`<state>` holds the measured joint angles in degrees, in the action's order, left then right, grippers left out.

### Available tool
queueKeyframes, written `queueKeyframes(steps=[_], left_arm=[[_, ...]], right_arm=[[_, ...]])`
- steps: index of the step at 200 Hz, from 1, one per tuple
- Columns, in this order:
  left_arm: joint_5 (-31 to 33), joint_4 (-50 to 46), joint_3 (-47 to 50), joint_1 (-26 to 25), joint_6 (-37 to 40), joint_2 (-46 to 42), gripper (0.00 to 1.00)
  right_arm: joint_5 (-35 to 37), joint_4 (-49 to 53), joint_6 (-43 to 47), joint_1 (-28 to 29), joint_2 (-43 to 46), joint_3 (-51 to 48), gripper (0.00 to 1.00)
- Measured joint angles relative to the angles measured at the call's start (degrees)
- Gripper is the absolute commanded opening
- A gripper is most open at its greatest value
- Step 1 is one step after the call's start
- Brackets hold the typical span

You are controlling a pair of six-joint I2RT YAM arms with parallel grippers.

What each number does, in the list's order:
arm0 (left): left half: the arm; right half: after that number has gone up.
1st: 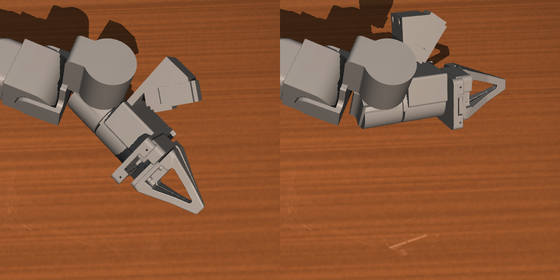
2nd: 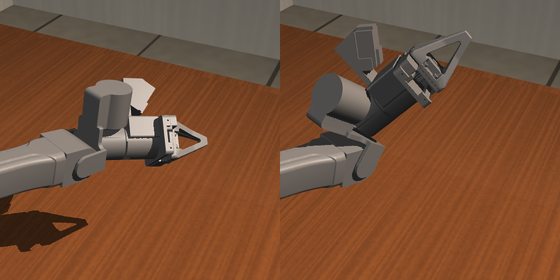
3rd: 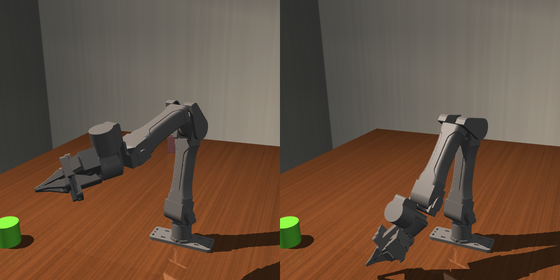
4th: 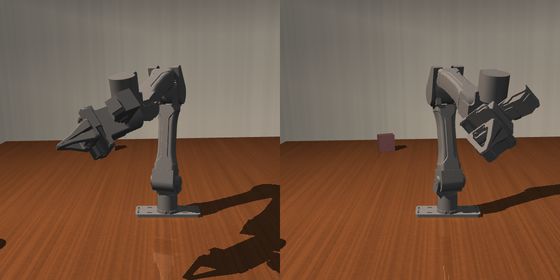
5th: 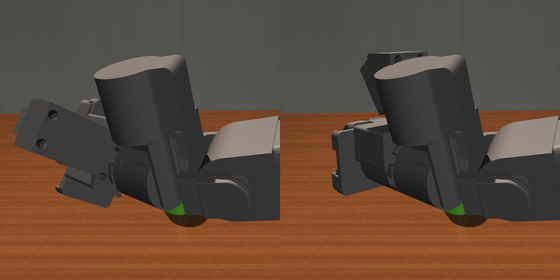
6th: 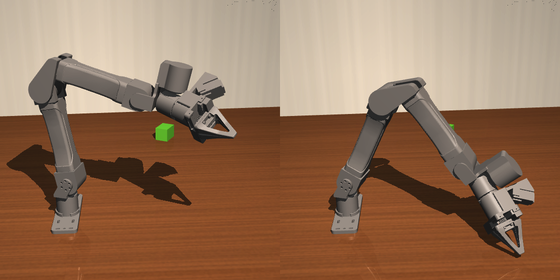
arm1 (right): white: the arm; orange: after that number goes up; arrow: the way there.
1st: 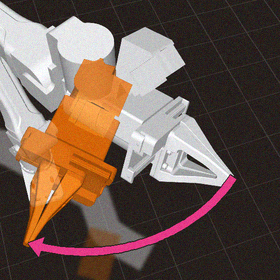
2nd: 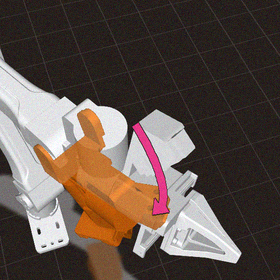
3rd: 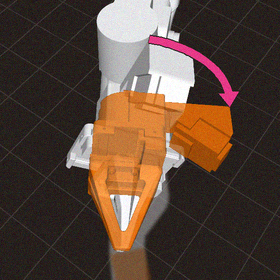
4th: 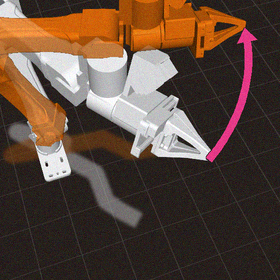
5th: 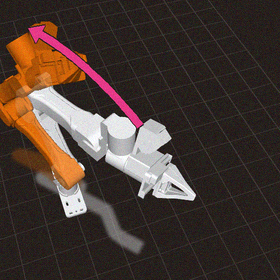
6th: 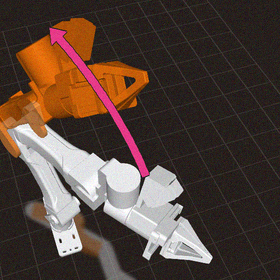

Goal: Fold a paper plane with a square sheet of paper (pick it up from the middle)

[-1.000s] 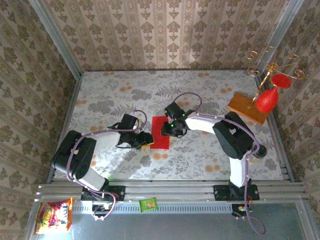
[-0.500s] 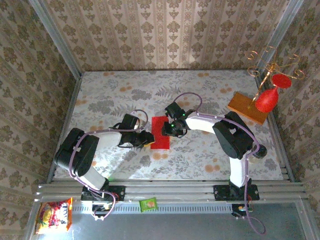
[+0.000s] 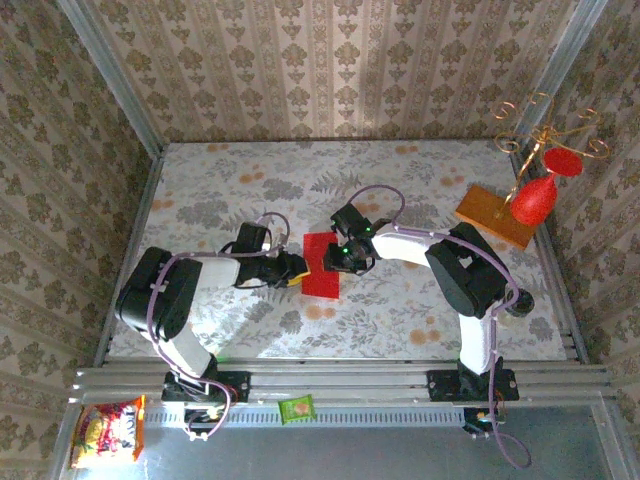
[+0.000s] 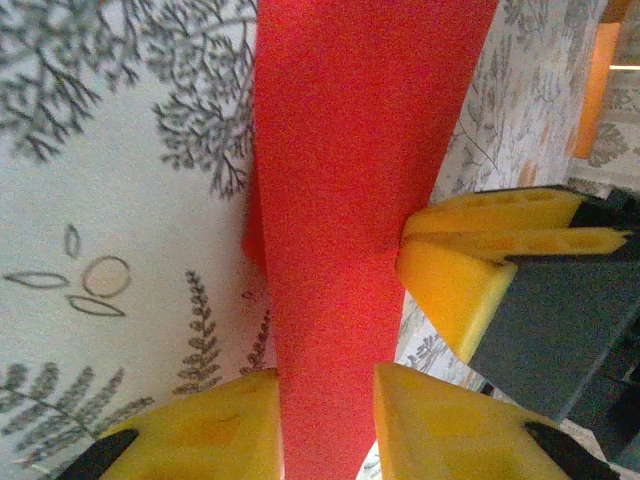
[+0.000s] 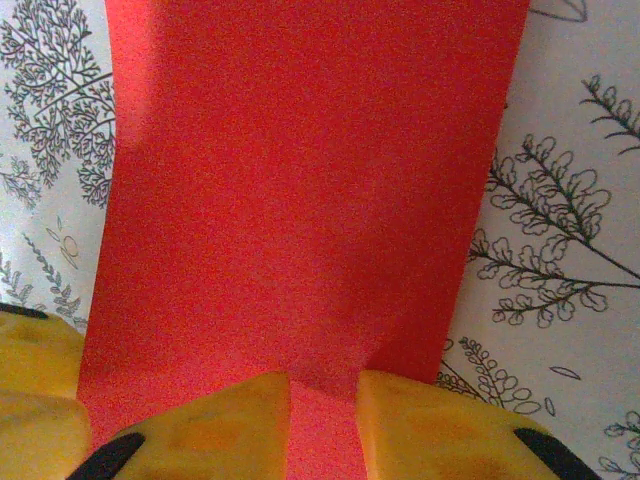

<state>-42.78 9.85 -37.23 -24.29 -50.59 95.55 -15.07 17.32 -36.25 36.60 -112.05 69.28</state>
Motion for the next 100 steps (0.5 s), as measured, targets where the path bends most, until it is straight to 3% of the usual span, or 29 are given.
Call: queueKeyframes(steps=[100], left_arm=[[-0.59, -4.57, -4.24, 0.44, 3.06, 3.02, 0.22]], right_arm=[[-0.26, -0.72, -0.17, -0.04, 0.0, -0.26, 0.28]])
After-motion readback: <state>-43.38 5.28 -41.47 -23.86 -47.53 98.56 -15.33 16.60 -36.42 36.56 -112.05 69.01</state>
